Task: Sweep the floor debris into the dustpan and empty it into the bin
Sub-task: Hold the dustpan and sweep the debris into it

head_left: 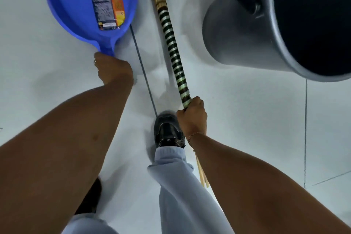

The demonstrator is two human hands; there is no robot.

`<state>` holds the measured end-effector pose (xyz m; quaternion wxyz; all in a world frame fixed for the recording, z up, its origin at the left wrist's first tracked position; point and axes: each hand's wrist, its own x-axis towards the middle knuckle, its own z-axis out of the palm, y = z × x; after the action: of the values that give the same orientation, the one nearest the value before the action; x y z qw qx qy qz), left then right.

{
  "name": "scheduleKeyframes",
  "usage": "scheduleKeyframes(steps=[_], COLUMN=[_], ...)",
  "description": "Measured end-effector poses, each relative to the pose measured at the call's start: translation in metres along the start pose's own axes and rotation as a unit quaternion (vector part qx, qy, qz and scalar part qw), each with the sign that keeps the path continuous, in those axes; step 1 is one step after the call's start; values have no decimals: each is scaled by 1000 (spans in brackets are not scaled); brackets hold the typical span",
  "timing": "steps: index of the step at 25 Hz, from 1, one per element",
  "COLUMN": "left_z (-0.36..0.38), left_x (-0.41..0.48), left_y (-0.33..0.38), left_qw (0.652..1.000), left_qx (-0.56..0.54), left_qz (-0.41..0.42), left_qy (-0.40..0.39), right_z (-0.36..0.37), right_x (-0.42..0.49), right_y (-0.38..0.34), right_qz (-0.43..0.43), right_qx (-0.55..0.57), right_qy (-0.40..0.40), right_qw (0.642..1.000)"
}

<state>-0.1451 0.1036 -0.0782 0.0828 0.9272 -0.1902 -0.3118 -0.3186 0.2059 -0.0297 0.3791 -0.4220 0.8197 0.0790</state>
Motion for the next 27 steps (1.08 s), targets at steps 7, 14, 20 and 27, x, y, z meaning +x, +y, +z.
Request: scheduleKeyframes(steps=[7,14,20,27], left_z=[-218,-328,-393,-393], left_x=[-97,-124,-90,-44], left_y=[-91,-186,-317,-464], left_qw=[987,976,988,992], left_qx=[-46,-81,-63,128], left_qz=[-154,-200,-127,-25], left_qy=[-22,-35,55,2], right_z=[-73,-41,68,141], right_x=[-164,-257,-332,-331], right_y=[-50,-107,-172,-160], right_qz=[-63,-145,-188,-127], right_qx=[-126,-134,-162,-143], right_qy=[-19,-49,-29,-6], right_qw=[990,979,968,982])
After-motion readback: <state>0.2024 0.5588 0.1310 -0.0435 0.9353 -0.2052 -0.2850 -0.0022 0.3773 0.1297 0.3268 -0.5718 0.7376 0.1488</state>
